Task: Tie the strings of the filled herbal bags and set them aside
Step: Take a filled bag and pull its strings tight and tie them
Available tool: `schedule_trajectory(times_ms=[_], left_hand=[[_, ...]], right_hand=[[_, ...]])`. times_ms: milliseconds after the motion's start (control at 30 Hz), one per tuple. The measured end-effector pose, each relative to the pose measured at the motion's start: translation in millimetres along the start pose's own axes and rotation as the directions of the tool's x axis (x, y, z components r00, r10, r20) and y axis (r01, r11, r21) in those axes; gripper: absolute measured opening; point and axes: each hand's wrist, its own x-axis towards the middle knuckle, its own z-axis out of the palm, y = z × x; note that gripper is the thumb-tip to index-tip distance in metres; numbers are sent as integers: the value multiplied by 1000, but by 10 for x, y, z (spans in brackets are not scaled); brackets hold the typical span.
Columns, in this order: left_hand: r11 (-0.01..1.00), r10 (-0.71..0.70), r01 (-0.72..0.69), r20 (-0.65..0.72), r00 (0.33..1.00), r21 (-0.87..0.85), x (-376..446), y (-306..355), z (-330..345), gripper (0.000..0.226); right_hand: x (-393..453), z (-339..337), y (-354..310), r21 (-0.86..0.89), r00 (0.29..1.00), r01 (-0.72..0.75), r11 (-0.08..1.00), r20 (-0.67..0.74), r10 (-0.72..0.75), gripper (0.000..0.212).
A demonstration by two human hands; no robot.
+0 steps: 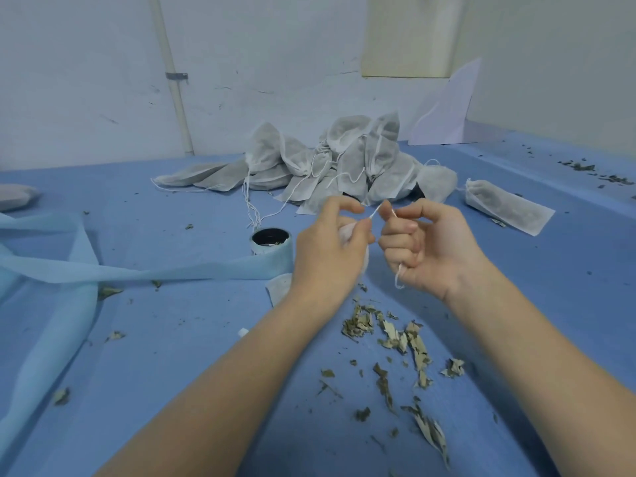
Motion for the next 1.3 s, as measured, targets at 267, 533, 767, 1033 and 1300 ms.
schedule_trajectory(times_ms=[267, 533, 767, 1033, 1300], left_hand=[[996, -82, 76, -168, 982, -42, -14, -18, -11, 10], [991, -123, 114, -120, 985, -76, -21, -22, -42, 19], [993, -64, 80, -166, 984, 92, -44, -11, 17, 18], [989, -145, 148, -148, 978, 13, -32, 26, 5, 20], [958, -171, 143, -94, 981, -250, -42, -7, -48, 18]], right_hand=[[-17, 52, 126, -267, 983, 177, 947, 100, -155, 38], [-75, 132, 162, -815, 947, 260, 518, 111, -301, 55], [-99, 131, 154, -915, 918, 261, 307, 136, -373, 43], [-91, 88, 172, -933, 841, 329, 144, 220, -494, 13], [-54, -60, 47, -924, 941, 235, 301, 138, -309, 21]])
